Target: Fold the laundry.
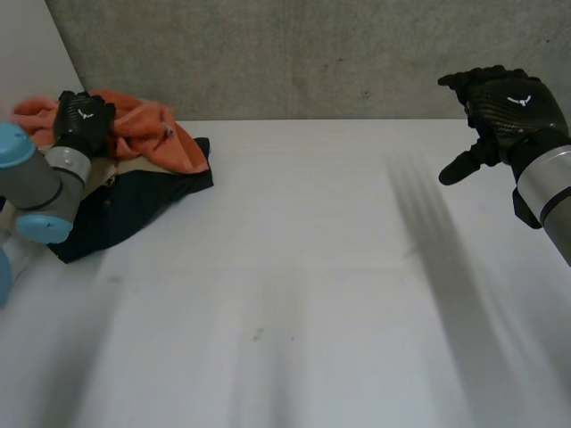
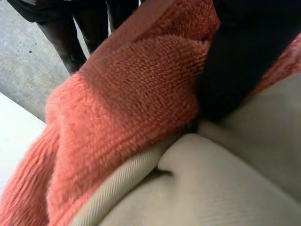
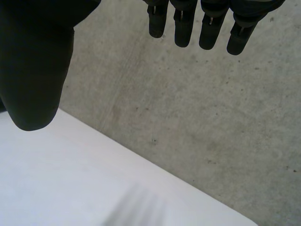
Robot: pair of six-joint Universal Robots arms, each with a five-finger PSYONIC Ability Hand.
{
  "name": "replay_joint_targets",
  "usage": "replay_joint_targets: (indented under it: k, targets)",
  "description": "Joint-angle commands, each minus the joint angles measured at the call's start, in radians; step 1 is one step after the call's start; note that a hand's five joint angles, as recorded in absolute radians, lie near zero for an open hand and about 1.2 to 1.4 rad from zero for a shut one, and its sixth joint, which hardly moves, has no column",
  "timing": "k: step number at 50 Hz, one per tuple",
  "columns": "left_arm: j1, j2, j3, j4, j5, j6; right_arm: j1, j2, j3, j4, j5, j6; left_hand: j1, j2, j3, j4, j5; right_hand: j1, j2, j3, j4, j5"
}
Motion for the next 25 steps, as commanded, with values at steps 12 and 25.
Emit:
replay_joint_targets:
  k: [12, 25]
  targets:
    - [-0.294, 0.627, -0.357, 0.135, -0.037, -0.321, 0.0, 0.026, 0.0, 0.003, 0.0, -0.052, 0.339, 0.306, 0.341, 0.315, 0.386, -0.049, -0.036, -0.032, -0.034, -0.043]
    - [-0.516, 0.64, -0.558, 0.027, -0.098, -0.536, 0.0, 0.016, -0.009, 0.003, -0.009, -0.049, 0.339, 0.306, 0.341, 0.315, 0.386, -0.049, -0.036, -0.032, -0.034, -0.043]
